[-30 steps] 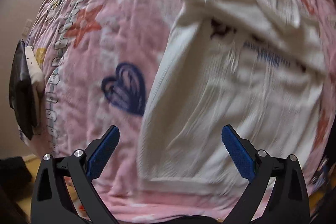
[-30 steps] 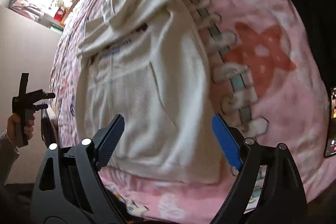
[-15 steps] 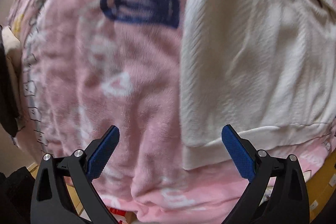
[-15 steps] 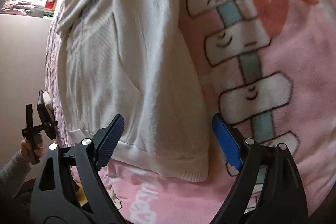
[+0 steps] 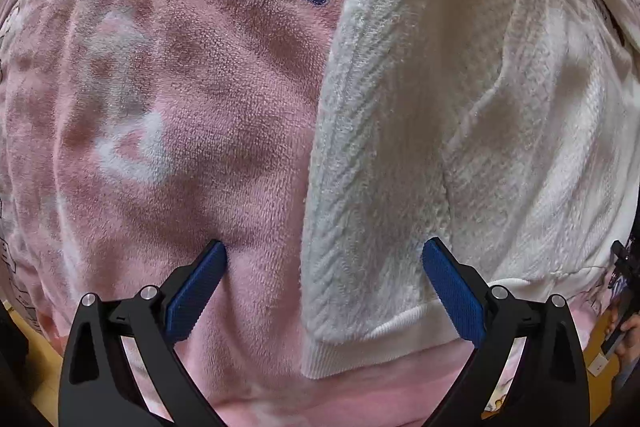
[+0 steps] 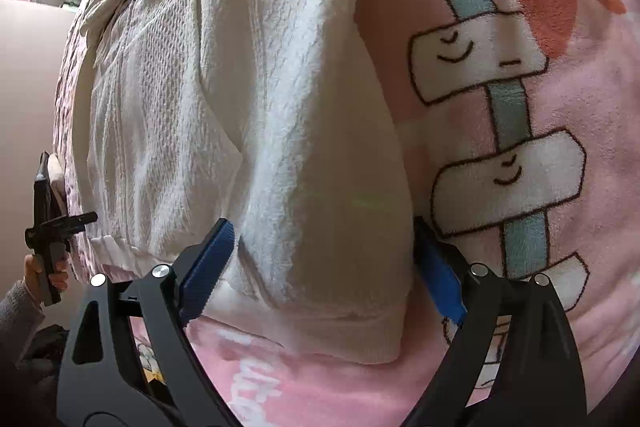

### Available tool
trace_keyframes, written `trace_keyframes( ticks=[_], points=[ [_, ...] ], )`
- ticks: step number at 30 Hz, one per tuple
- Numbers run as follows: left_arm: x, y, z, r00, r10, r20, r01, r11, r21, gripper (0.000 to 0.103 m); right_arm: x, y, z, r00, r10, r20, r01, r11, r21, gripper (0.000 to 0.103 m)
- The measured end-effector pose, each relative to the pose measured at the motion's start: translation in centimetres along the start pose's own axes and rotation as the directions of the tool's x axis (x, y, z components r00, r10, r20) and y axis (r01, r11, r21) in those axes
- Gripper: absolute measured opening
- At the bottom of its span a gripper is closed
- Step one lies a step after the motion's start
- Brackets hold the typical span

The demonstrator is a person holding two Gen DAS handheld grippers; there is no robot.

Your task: Fold large clothes

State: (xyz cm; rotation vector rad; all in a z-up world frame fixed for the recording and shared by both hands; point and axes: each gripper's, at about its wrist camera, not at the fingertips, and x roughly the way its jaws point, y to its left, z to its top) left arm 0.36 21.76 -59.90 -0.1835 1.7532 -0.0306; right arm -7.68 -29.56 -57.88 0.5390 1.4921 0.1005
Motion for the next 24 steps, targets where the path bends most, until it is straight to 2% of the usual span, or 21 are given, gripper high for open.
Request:
trace_keyframes(
  ticks=[3, 5, 10, 12, 15, 20, 21, 22, 24],
  points=[
    [-0.1, -0.1, -0.4, 1.0, -0.019, 0.009, 0.019, 1.0, 0.001, 0.095, 0.2, 0.8, -0.3, 1.0, 0.011, 0.01, -0.011, 1.0, -0.003, 0.09],
    [0.2, -1.1, -0.9, 0.999, -0.038, 0.015, 0.038, 0.999, -0.017, 0.095, 0.0, 0.9, -0.6, 0.998, 0.046, 0.04, -0.047, 0.999, 0.012, 0.091],
    [0.5, -3.1, -2.8, 0.994, -0.112, -0.005, 0.112, 0.994, -0.007, 0.095, -0.1, 1.2, -1.4, 0.993, 0.101, 0.065, -0.101, 0.995, 0.005, 0.092],
    [1.0, -4.0, -3.6, 0.985, -0.171, -0.032, 0.171, 0.985, -0.01, 0.095, 0.1, 1.3, -1.8, 0.991, 0.127, 0.044, -0.127, 0.992, 0.002, 0.092],
    [1.3, -4.9, -4.8, 0.986, -0.166, -0.026, 0.165, 0.986, -0.017, 0.095, 0.8, 1.7, -2.4, 0.995, 0.104, 0.005, -0.104, 0.994, -0.038, 0.092],
    [1.4, -5.0, -5.2, 0.977, -0.209, -0.028, 0.207, 0.975, -0.078, 0.095, 1.6, 0.6, -2.9, 0.99, 0.143, 0.015, -0.143, 0.99, -0.005, 0.096],
    [1.2, -4.8, -5.2, 0.981, -0.192, -0.022, 0.19, 0.978, -0.087, 0.092, 1.7, 0.8, -2.8, 0.991, 0.131, 0.008, -0.131, 0.991, -0.017, 0.096],
    [0.9, -4.3, -5.1, 0.985, -0.172, -0.007, 0.17, 0.98, -0.104, 0.082, 1.8, 1.0, -2.6, 0.993, 0.116, 0.002, -0.116, 0.993, -0.034, 0.096],
    [-0.5, -2.9, -4.6, 0.986, -0.163, 0.032, 0.166, 0.978, -0.129, 0.081, 2.0, 1.5, -2.4, 0.996, 0.093, -0.013, -0.094, 0.994, -0.054, 0.097]
  ],
)
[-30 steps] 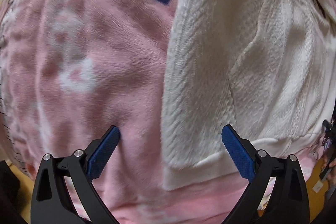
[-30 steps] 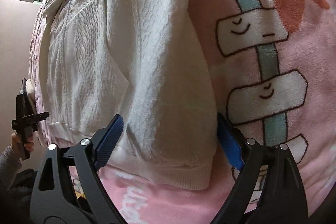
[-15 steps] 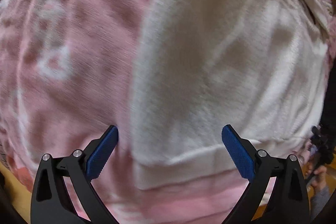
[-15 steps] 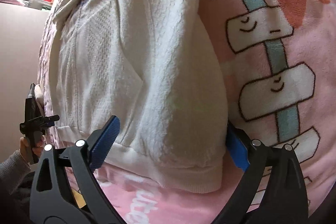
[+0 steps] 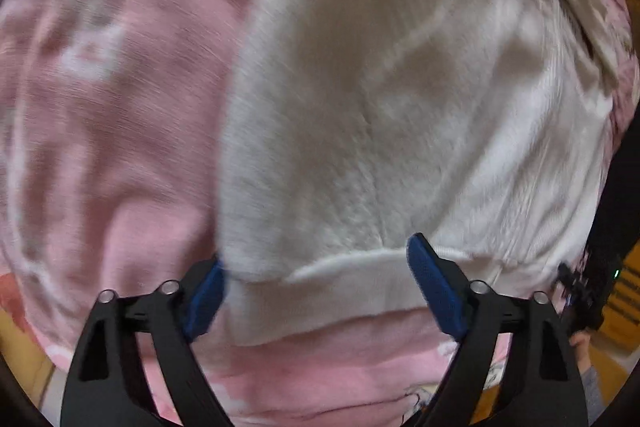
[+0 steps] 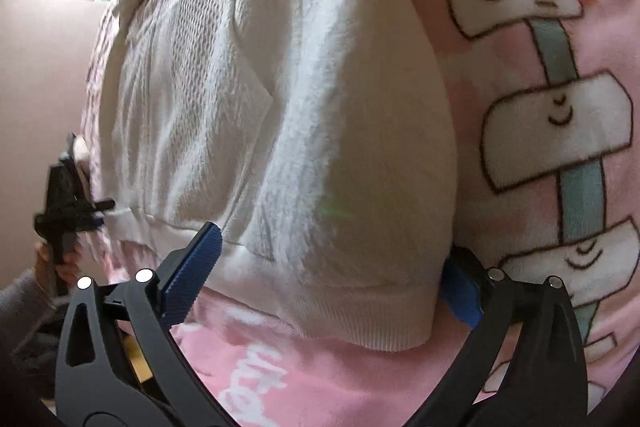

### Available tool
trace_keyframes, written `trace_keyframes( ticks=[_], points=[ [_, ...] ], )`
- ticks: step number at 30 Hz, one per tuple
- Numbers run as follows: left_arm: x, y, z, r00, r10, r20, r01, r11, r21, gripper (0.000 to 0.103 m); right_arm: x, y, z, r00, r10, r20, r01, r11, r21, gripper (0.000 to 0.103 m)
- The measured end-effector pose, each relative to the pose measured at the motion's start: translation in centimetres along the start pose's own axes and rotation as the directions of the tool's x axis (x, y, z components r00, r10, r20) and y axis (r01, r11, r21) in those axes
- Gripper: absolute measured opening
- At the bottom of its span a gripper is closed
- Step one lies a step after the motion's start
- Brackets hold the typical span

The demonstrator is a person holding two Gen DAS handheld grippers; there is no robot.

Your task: Fold large clothes

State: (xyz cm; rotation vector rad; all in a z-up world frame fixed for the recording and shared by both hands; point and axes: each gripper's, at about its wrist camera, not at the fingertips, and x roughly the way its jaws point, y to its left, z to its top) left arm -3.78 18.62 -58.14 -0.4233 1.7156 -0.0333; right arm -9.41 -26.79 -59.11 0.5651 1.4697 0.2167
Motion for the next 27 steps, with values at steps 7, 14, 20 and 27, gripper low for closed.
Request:
trace_keyframes(
  ticks=[7, 14, 20, 27],
  points=[
    [-1.1, 1.0, 1.1, 0.993, 0.119, 0.014, -0.119, 0.985, 0.126, 0.089, -0.2, -0.5, -0.4, 1.0, 0.014, 0.025, -0.014, 1.0, -0.003, 0.098],
    [-0.6, 0.8, 2.6, 0.999, -0.032, -0.027, 0.034, 0.996, 0.079, 0.089, -0.4, -0.2, -0.3, 0.999, -0.001, 0.033, 0.0, 1.0, 0.016, 0.098],
    [0.6, -1.5, 2.1, 0.999, -0.039, -0.038, 0.043, 0.992, 0.122, 0.089, 0.4, 0.8, -1.2, 0.996, -0.075, 0.041, 0.077, 0.995, -0.059, 0.098],
    [0.6, -3.8, 1.7, 0.999, -0.046, -0.027, 0.049, 0.993, 0.109, 0.072, 1.6, 1.6, -1.0, 0.989, -0.148, 0.031, 0.15, 0.985, -0.088, 0.098]
  ],
)
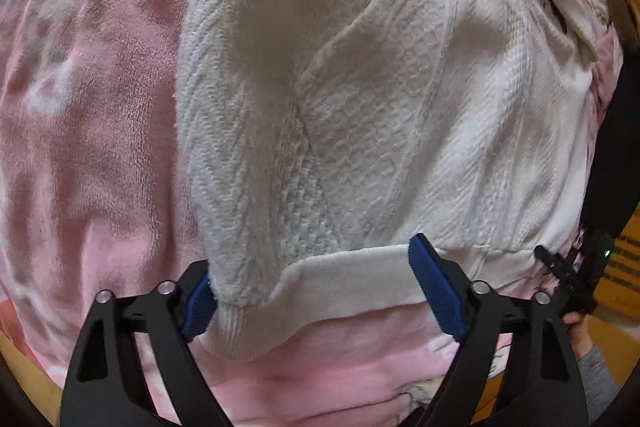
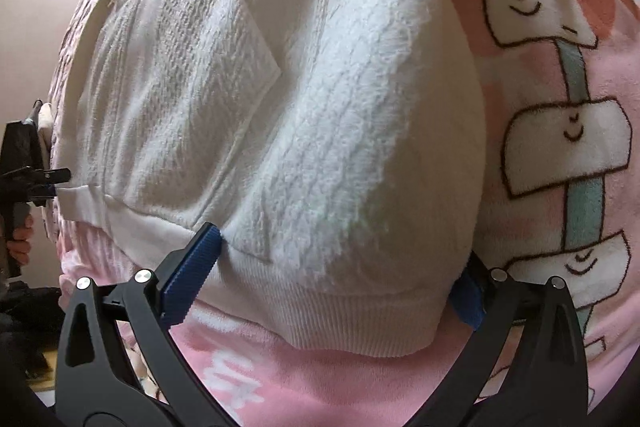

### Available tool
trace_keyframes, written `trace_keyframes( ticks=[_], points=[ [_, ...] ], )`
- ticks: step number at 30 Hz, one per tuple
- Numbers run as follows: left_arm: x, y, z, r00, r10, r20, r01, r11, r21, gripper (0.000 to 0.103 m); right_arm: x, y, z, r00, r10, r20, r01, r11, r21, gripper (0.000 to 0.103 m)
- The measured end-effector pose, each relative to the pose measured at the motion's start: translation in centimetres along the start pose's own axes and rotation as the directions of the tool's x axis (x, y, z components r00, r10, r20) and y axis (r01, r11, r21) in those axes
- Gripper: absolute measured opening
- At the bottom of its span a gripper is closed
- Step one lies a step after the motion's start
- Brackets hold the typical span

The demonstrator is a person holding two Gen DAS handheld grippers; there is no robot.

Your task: Fold large clothes

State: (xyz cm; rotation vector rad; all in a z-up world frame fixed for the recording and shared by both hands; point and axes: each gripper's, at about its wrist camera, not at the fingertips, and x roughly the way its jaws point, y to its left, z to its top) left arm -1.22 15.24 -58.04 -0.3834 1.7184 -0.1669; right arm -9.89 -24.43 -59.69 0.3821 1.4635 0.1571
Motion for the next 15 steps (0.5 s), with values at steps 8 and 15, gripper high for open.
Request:
trace_keyframes(
  ticks=[8, 15],
  points=[
    [-0.2, -0.4, 0.6, 0.994, 0.106, -0.001, -0.106, 0.992, 0.062, 0.019, -1.6, 0.9, 0.3, 0.998, -0.067, -0.011, 0.068, 0.997, 0.032, 0.06],
    [-4.0, -0.4, 1.2, 0.998, 0.061, 0.022, -0.063, 0.992, 0.105, 0.016, -4.1, 4.6, 1.2, 1.0, 0.009, -0.016, -0.009, 1.0, -0.028, 0.018]
  ],
)
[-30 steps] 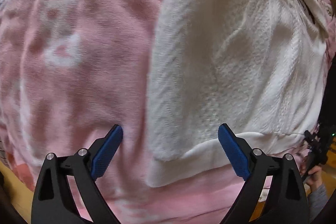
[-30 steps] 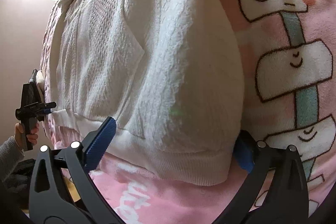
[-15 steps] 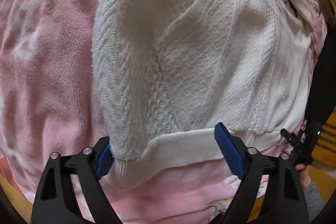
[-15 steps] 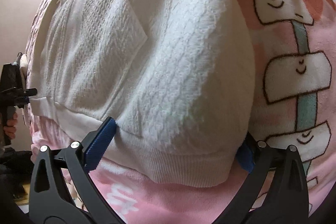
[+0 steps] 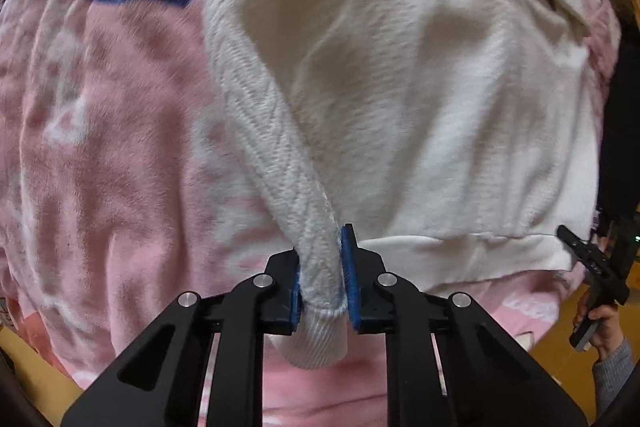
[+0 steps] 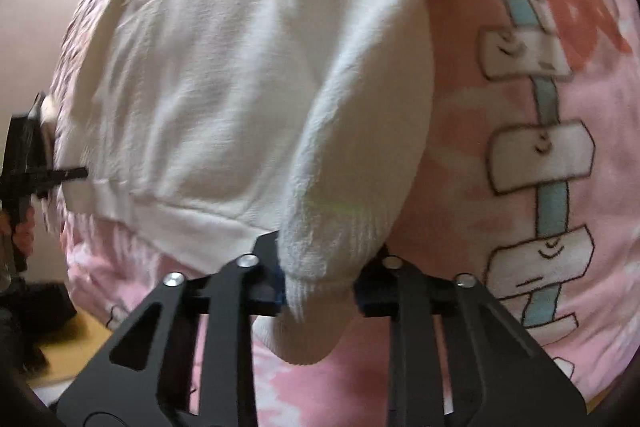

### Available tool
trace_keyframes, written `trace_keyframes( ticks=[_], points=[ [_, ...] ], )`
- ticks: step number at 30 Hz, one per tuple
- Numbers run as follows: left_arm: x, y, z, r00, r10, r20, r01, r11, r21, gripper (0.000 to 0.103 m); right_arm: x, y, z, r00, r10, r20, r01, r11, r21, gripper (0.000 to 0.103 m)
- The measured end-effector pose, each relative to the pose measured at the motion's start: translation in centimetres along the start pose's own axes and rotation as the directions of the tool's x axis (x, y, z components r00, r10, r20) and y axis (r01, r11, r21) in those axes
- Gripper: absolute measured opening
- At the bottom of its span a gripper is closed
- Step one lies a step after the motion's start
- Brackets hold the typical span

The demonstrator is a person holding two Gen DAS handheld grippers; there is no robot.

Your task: Fold large clothes

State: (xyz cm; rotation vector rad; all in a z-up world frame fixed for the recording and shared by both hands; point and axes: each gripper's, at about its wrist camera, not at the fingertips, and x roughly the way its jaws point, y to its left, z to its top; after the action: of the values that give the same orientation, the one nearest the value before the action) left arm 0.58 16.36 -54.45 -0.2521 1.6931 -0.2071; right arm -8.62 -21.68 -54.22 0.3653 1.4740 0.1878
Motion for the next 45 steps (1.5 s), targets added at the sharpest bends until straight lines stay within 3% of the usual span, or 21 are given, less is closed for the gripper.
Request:
trace_keyframes(
  ticks=[5, 8, 11, 15, 17, 23, 25, 27, 29, 34, 36, 41, 45],
  points=[
    [-3.9, -1.4, 0.6, 0.998, -0.021, 0.063, 0.024, 0.999, -0.039, 0.016, -3.4, 1.1, 1.8, 0.988, 0.127, 0.082, -0.13, 0.991, 0.03, 0.017],
    [-6.4, -1.5, 0.7, 0.989, -0.06, 0.137, 0.073, 0.993, -0.088, 0.016, -6.2, 0.9, 3.5, 0.959, 0.239, 0.149, -0.251, 0.966, 0.066, 0.017],
    [-8.6, -2.3, 1.4, 0.979, -0.014, 0.205, 0.038, 0.993, -0.115, 0.015, -8.5, 0.4, 5.1, 0.938, 0.29, 0.188, -0.305, 0.951, 0.055, 0.017],
    [-11.7, -2.8, 2.7, 0.956, 0.009, 0.292, 0.052, 0.979, -0.199, 0.014, -11.5, -0.8, 6.9, 0.911, 0.337, 0.238, -0.353, 0.935, 0.028, 0.017],
    [-13.4, -3.7, 4.3, 0.943, 0.034, 0.331, 0.042, 0.975, -0.219, 0.014, -13.3, -1.4, 8.0, 0.887, 0.37, 0.276, -0.389, 0.921, 0.016, 0.017],
    [-18.5, -5.8, 7.9, 0.907, 0.099, 0.41, -0.014, 0.979, -0.205, 0.009, -18.9, -3.3, 12.5, 0.83, 0.41, 0.379, -0.449, 0.893, 0.016, 0.01],
    [-19.7, -7.1, 9.5, 0.897, 0.132, 0.421, -0.067, 0.984, -0.167, 0.009, -19.5, -3.0, 13.9, 0.829, 0.412, 0.378, -0.454, 0.891, 0.024, 0.01],
    [-19.8, -7.7, 10.7, 0.896, 0.144, 0.42, -0.086, 0.984, -0.154, 0.009, -19.3, -2.4, 15.6, 0.846, 0.396, 0.358, -0.434, 0.901, 0.027, 0.01],
    [-19.2, -8.3, 12.2, 0.902, 0.145, 0.406, -0.09, 0.984, -0.151, 0.009, -18.9, -2.1, 16.7, 0.845, 0.402, 0.352, -0.446, 0.893, 0.05, 0.009],
    [-17.9, -8.8, 15.5, 0.9, 0.128, 0.415, -0.088, 0.989, -0.116, 0.008, -18.0, -2.2, 18.2, 0.822, 0.408, 0.398, -0.481, 0.871, 0.1, 0.009],
    [-17.8, -8.5, 17.8, 0.9, 0.107, 0.422, -0.066, 0.992, -0.112, 0.008, -17.4, -3.1, 19.3, 0.797, 0.429, 0.426, -0.526, 0.839, 0.138, 0.009],
    [-18.5, -7.1, 24.3, 0.902, 0.074, 0.426, -0.027, 0.993, -0.115, 0.008, -17.0, -4.9, 25.5, 0.776, 0.412, 0.478, -0.553, 0.809, 0.199, 0.009],
    [-21.1, -7.5, 31.7, 0.889, 0.044, 0.456, -0.01, 0.997, -0.076, 0.009, -17.4, -5.0, 33.7, 0.758, 0.4, 0.515, -0.565, 0.798, 0.211, 0.009]
  ],
)
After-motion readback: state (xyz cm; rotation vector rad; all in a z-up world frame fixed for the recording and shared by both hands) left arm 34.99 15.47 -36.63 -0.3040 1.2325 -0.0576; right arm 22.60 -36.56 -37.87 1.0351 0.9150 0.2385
